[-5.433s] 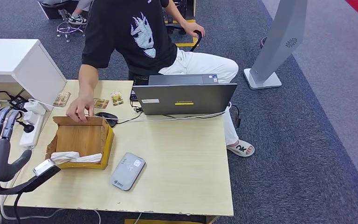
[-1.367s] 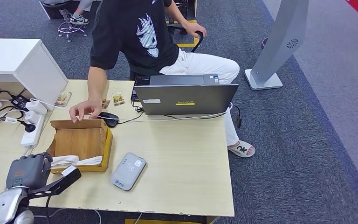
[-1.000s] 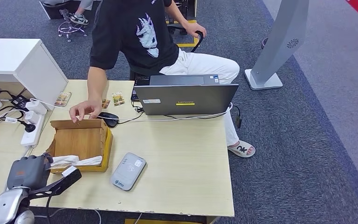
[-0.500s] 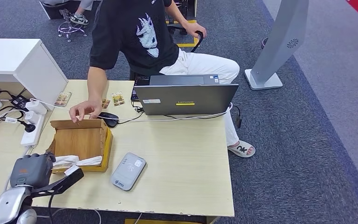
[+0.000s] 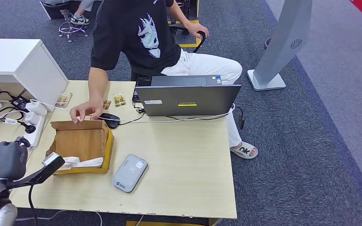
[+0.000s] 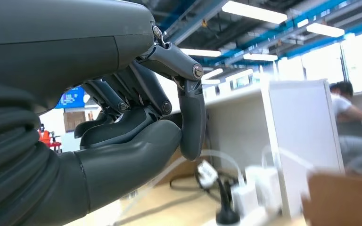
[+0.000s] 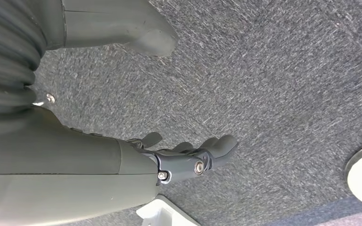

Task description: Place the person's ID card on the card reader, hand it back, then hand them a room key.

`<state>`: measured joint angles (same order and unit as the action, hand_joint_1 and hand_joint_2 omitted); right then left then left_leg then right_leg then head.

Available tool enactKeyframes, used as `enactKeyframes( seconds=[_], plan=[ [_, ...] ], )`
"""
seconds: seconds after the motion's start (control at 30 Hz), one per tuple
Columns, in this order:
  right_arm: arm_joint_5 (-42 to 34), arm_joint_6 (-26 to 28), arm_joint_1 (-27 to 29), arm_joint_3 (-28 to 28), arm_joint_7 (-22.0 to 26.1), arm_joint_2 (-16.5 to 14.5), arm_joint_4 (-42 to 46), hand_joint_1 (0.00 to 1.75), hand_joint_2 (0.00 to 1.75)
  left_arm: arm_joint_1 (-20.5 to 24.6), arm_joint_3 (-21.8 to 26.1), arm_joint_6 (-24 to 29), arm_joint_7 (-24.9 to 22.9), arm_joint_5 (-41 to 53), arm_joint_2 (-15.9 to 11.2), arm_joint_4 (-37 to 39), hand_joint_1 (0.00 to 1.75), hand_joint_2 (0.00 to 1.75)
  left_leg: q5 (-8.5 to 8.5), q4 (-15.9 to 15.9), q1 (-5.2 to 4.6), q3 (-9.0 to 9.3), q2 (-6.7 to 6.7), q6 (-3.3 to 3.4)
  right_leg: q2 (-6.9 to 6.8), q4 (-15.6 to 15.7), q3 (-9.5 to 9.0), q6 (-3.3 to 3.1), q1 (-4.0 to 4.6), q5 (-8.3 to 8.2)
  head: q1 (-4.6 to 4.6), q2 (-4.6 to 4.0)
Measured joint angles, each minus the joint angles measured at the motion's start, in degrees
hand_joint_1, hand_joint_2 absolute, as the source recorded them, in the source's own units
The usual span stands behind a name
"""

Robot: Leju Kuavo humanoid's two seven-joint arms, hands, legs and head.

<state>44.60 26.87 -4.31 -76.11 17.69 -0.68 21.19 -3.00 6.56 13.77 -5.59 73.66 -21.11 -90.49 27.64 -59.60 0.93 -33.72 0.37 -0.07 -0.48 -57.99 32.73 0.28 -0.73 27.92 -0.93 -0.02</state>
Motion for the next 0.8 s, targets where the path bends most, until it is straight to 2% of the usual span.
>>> enactKeyframes(
  seconds=[0.07,0.1,0.23,0.33,0.47,0.8],
  plan=[
    [-0.02,0.02,0.0,-0.09,-0.01,0.0,-0.01,0.0,1.75,0.01,1.37,-0.08,0.47,-0.43,-0.59,-1.73,1.75,1.75,0.0,0.0,0.0,0.0,0.0,0.0,-0.01,0.0,0.0,0.0,0.0,0.0,0.01,0.0],
    [-0.02,0.02,-0.01,-0.11,0.0,0.0,-0.01,0.0,1.75,0.01,1.91,-0.11,0.59,-0.47,-0.79,-2.37,1.68,1.75,0.0,0.0,0.0,0.0,0.0,0.0,0.0,0.0,0.0,0.0,0.0,0.0,0.02,0.0],
    [-0.16,0.09,-0.01,-0.25,0.12,0.0,-0.01,0.0,1.75,-0.01,2.96,-0.27,0.73,-0.09,-1.23,-3.99,0.14,1.75,0.0,0.0,0.0,0.0,-0.01,0.0,-0.01,0.0,-0.01,0.0,0.0,0.0,0.01,0.0],
    [-0.31,0.29,-0.01,-0.47,0.14,0.0,-0.01,0.0,1.75,-0.05,3.05,-0.28,0.76,-0.03,-1.33,-4.61,0.0,1.75,0.0,0.0,-0.01,0.0,-0.01,0.0,-0.01,0.0,-0.02,0.0,-0.01,0.0,0.02,0.0],
    [-0.57,0.5,-0.01,-0.65,-0.04,-0.02,-0.01,0.0,1.75,-0.34,3.02,-0.78,1.44,-0.44,-1.02,-5.58,0.0,1.75,0.0,0.0,-0.01,0.0,0.0,0.0,-0.01,0.0,-0.01,0.0,-0.01,0.0,0.02,0.0],
    [-1.08,0.7,-0.01,-1.14,-0.84,-0.43,-0.01,0.0,1.75,-1.3,0.61,-7.41,2.7,-4.6,0.68,-8.89,0.0,1.75,0.0,0.0,-0.02,0.0,0.0,0.0,0.0,0.01,0.01,0.0,-0.01,0.0,0.02,0.0]
  ],
)
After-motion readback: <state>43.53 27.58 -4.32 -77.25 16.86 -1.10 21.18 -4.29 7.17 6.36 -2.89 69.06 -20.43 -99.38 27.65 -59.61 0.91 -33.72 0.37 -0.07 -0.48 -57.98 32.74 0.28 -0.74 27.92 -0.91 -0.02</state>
